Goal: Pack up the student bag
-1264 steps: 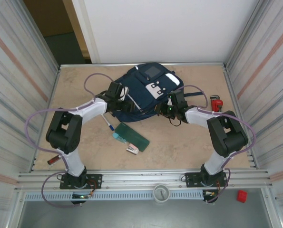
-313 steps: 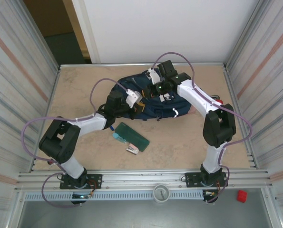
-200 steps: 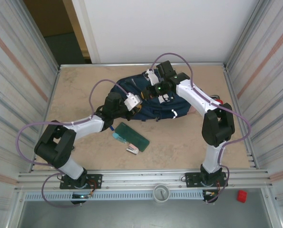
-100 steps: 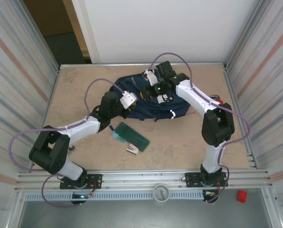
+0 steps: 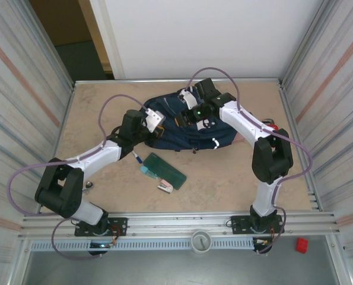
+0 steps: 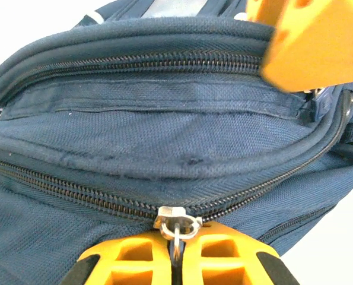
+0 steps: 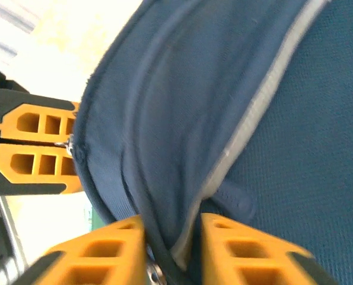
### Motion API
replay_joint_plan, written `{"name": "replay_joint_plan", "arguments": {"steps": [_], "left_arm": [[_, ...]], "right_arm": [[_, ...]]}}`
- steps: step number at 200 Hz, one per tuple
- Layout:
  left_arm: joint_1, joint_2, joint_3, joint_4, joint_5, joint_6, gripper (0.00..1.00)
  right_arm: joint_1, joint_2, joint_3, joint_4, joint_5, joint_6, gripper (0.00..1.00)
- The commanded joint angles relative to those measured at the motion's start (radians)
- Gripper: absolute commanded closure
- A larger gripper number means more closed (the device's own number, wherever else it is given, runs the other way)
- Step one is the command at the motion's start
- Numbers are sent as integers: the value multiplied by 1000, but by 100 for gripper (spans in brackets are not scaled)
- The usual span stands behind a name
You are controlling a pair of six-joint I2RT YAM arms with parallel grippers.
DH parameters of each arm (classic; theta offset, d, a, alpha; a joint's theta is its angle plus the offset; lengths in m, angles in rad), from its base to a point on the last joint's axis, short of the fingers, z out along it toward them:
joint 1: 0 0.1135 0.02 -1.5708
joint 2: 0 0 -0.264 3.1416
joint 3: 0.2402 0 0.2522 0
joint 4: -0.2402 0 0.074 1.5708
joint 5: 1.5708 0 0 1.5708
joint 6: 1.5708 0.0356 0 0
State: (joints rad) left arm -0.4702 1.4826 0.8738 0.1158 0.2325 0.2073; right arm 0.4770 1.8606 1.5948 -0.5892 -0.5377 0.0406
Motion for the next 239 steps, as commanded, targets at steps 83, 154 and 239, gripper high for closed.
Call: {"name": "replay_joint_plan", "arguments": {"steps": [83,154,239], "left_arm": [[-48,-10,46,11,77,-176,100],[-61,11,89,-44,16,-125,100],[102,3,157,-195,-90,-69,100]], "right_arm": [[-90,-691,-849,313,360,750,10],[-118,-460,-807,595,394,843,37],[-322,-464,-711,399,396,526,100]]}}
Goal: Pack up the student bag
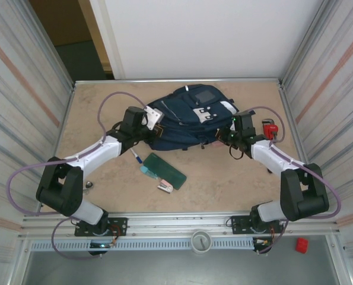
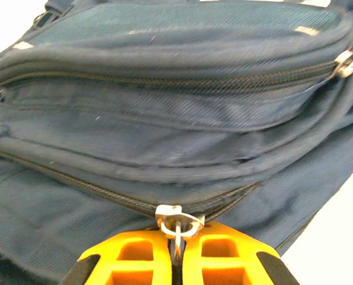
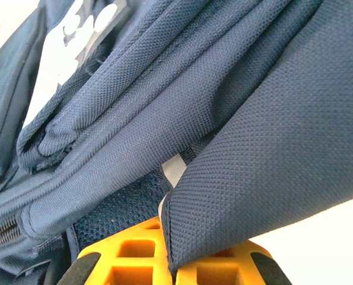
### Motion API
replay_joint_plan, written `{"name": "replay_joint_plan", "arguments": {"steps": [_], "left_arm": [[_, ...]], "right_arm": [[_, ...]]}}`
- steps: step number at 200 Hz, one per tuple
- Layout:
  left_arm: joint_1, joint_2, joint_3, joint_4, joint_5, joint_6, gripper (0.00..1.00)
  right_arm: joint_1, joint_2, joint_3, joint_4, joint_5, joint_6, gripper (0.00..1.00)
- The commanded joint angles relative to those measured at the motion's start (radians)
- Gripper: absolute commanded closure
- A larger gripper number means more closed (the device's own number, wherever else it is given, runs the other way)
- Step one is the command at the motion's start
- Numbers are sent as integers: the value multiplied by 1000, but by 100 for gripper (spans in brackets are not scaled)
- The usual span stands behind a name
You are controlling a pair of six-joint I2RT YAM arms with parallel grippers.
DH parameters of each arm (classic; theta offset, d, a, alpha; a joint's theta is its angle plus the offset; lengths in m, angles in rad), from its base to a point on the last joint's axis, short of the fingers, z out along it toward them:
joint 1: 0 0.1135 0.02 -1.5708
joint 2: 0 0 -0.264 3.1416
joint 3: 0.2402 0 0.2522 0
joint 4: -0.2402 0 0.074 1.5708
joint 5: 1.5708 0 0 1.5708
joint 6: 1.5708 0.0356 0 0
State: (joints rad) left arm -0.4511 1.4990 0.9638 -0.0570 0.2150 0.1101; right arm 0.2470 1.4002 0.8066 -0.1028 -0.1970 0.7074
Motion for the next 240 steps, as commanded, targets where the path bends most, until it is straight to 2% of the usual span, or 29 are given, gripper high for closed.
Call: {"name": "replay_joint_plan", "arguments": {"steps": [1,36,63,72,88,101,114,133,150,164,187,202,214,228,240], "left_arm": [[85,-12,68,-24,-72,29,100],[78,40,128,-61,-15,26,100],[7,75,180,-55,52,3,100],[-17,89,201,-48,70,-13,100],[-52,117,230,-3,84,-59,100],[-70,144,267,6,80,-111,100],[-89,163,297,2,72,-145,100],[-116,181,318,3,62,-204,100],[-138,187,318,2,53,-233,100],[-149,182,311,4,50,-249,100],[-165,176,303,8,47,-253,100],[-172,176,299,2,46,-248,100],[-173,173,296,-2,52,-245,100],[-175,168,290,-15,55,-238,100],[-173,159,278,-28,48,-221,100]], "right_arm": [[-95,-2,79,-88,53,-142,100],[-163,107,206,-126,-51,-174,100],[-176,197,332,-166,-92,-194,100],[-176,223,375,-182,-113,-204,97],[-175,252,439,-230,-148,-218,84],[-173,238,429,-249,-137,-208,64],[-172,188,363,-239,-152,-172,49],[-143,81,192,-134,-201,-77,26],[-79,19,81,-55,-226,10,13],[-15,0,14,14,-239,91,9],[90,24,-67,201,-227,251,7],[131,77,-68,308,-214,301,7],[139,120,-47,354,-204,310,12],[131,146,-24,357,-175,287,33],[118,146,-18,337,-134,248,58]]}}
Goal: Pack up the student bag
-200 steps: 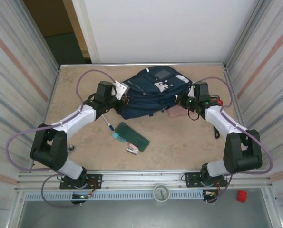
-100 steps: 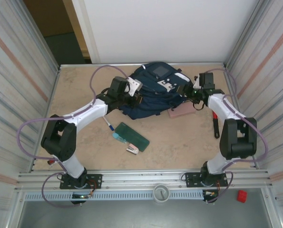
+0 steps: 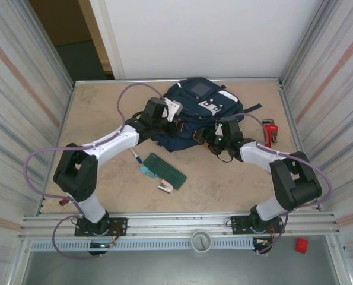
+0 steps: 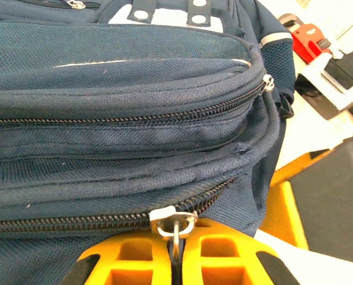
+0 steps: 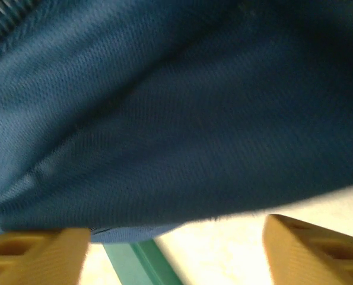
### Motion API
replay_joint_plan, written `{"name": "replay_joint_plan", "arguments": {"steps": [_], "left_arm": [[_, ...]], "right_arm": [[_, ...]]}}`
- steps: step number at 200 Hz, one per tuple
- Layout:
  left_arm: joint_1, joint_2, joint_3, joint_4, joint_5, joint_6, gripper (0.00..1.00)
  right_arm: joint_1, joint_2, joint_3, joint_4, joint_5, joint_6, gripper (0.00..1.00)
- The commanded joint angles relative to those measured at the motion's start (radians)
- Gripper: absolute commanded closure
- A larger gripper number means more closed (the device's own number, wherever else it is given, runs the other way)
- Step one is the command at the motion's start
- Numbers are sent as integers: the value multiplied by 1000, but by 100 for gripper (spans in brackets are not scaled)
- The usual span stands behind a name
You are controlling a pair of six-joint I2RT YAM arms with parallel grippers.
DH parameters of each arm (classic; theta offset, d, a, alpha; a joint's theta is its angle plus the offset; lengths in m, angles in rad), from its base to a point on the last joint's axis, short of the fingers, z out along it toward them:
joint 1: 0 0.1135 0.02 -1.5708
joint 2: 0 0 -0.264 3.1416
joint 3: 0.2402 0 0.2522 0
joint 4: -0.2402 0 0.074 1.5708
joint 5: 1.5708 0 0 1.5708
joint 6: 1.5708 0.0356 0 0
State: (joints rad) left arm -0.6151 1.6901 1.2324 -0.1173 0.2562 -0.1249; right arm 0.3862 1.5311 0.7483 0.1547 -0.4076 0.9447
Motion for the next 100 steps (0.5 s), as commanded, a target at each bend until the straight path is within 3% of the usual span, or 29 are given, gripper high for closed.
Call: {"name": "replay_joint_plan", "arguments": {"steps": [1,19,35,100], "left_arm": [[-8,-33,7,31,7,16,100],[11,-51,-18,11,0,49,100],[56,-67,-46,2,12,62,100],[225,-48,-80,-9,124,146,100]], "right_arm": [[-23,15,40,77,79,7,60],[-44,3,37,29,122,-55,85],[-67,-22,14,0,138,-90,100],[-119,-130,-104,-13,182,-144,100]]}}
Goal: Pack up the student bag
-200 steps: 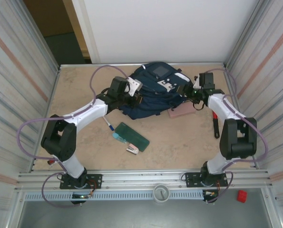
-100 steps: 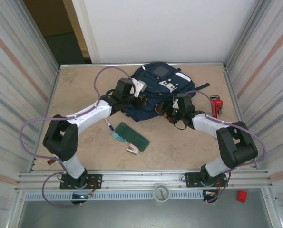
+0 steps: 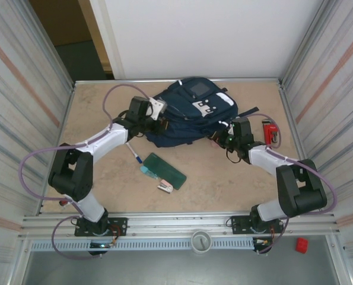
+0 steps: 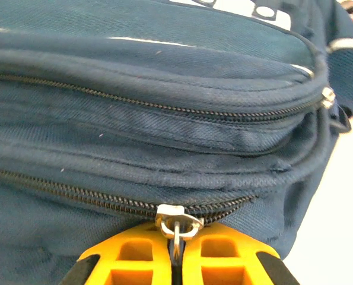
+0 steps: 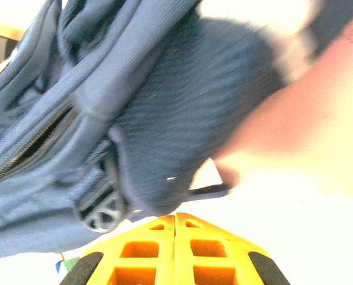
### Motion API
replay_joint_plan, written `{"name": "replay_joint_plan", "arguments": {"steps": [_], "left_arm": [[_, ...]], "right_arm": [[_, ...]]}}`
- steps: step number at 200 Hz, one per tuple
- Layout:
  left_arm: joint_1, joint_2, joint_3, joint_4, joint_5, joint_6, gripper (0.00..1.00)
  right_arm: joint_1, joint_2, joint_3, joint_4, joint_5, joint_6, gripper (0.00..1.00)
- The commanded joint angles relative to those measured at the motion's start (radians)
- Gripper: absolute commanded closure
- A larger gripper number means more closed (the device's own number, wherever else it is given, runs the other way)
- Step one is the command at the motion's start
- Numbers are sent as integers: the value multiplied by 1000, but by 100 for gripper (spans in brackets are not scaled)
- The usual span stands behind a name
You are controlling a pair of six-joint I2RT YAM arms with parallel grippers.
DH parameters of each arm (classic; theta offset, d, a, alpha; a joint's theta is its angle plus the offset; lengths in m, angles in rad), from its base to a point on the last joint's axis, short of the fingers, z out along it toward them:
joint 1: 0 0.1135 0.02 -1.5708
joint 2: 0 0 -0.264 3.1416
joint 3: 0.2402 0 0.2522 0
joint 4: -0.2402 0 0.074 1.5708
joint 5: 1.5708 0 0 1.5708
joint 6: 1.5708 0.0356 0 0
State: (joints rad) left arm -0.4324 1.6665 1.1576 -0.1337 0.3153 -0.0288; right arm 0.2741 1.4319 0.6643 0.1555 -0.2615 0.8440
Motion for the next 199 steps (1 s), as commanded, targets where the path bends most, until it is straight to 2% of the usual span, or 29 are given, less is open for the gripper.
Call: {"name": "replay_joint_plan", "arguments": {"steps": [1,22,35,49,72,103,125,164,187,199], "left_arm": [[43,-23,-4,5,66,51,100],[42,-22,16,-16,103,40,100],[22,-31,11,-2,114,37,100],[-2,-37,12,3,103,35,100],[-31,-42,17,13,104,18,100],[-71,-51,24,21,91,10,100],[-98,-56,34,20,88,15,100],[-133,-63,29,21,82,17,100],[-153,-62,21,27,83,15,100],[-158,-59,21,28,86,13,100]], "right_arm": [[-8,-31,-20,-13,35,-43,100],[11,-34,-5,18,-31,-79,100],[52,-41,36,-5,-32,-129,82],[95,-47,86,-49,-13,-134,57],[126,-36,104,-22,-50,42,38],[192,-53,13,59,18,303,27],[240,-63,-39,125,84,398,21],[252,-11,-37,225,143,402,15],[239,46,19,237,135,354,20],[234,74,43,232,140,336,34]]}}
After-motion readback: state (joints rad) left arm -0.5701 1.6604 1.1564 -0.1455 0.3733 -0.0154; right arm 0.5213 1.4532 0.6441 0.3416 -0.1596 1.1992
